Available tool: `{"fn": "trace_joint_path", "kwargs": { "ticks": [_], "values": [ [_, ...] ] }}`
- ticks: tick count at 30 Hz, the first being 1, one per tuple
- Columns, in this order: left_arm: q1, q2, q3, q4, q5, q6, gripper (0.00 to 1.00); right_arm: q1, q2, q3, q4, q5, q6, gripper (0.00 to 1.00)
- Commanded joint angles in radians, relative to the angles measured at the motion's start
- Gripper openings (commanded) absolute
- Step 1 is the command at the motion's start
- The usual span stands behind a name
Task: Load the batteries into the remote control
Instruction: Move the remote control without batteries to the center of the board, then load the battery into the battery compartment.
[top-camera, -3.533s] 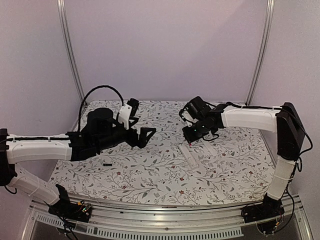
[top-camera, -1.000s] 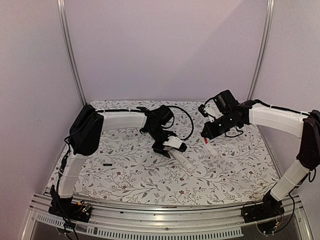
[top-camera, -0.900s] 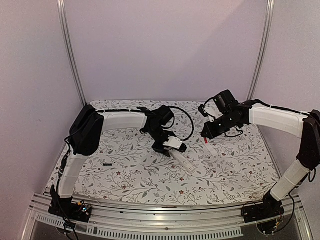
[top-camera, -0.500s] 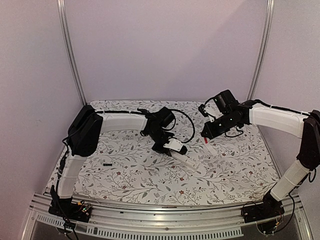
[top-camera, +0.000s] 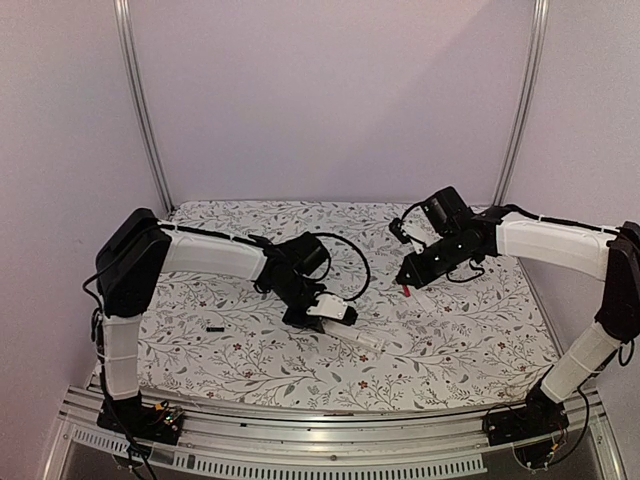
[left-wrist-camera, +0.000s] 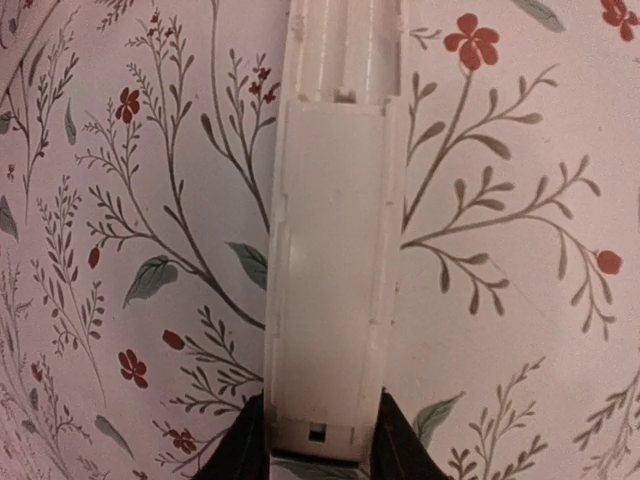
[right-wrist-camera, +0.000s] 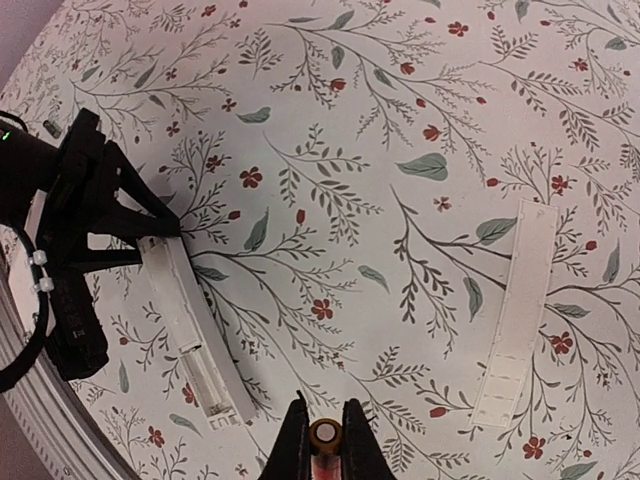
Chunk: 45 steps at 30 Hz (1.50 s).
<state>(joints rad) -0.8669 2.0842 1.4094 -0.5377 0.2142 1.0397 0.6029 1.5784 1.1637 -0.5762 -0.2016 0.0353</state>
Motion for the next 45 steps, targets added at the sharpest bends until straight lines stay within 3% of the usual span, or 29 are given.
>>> {"fn": "trace_joint_path", "kwargs": {
  "ticks": [1, 4, 7, 8, 9, 10, 18, 24, 30, 35, 45],
  "values": [
    [-0.027, 0.005, -0.108, -0.054, -0.056, -0.085, 0.24, 0.09, -0.015, -0.021, 0.027, -0.081, -0.062, 0.0],
    [-0.044, -0.024, -0.139, 0.015, -0.1, -0.138, 0.32, 0.122, 0.011, -0.022, 0.036, -0.128, -0.092, 0.0],
    [-0.047, -0.066, -0.17, 0.076, -0.101, -0.173, 0.55, 0.141, 0.042, -0.01, 0.026, -0.134, -0.116, 0.0],
    [-0.047, -0.08, -0.182, 0.099, -0.109, -0.18, 0.64, 0.144, 0.049, -0.007, 0.021, -0.128, -0.123, 0.0],
    [-0.048, -0.094, -0.194, 0.119, -0.117, -0.182, 0.91, 0.148, 0.057, -0.004, 0.017, -0.126, -0.127, 0.0],
    [-0.048, -0.109, -0.206, 0.136, -0.127, -0.185, 0.98, 0.15, 0.061, -0.002, 0.018, -0.122, -0.132, 0.0],
    [-0.046, -0.368, -0.347, 0.298, -0.103, -0.331, 1.0, 0.164, 0.07, 0.005, 0.039, -0.143, -0.153, 0.0],
    [-0.02, -0.581, -0.524, 0.644, -0.141, -0.695, 1.0, 0.221, 0.125, 0.049, 0.04, -0.106, -0.228, 0.0],
    [-0.014, -0.675, -0.694, 0.827, -0.35, -0.949, 1.0, 0.276, 0.238, 0.102, -0.028, -0.019, -0.28, 0.0],
    [-0.005, -0.75, -0.789, 0.875, -0.538, -1.006, 1.0, 0.295, 0.273, 0.116, -0.04, 0.033, -0.284, 0.0],
    [0.014, -0.792, -0.843, 0.888, -0.562, -1.0, 1.0, 0.299, 0.304, 0.134, -0.066, 0.069, -0.294, 0.05]
  ]
}}
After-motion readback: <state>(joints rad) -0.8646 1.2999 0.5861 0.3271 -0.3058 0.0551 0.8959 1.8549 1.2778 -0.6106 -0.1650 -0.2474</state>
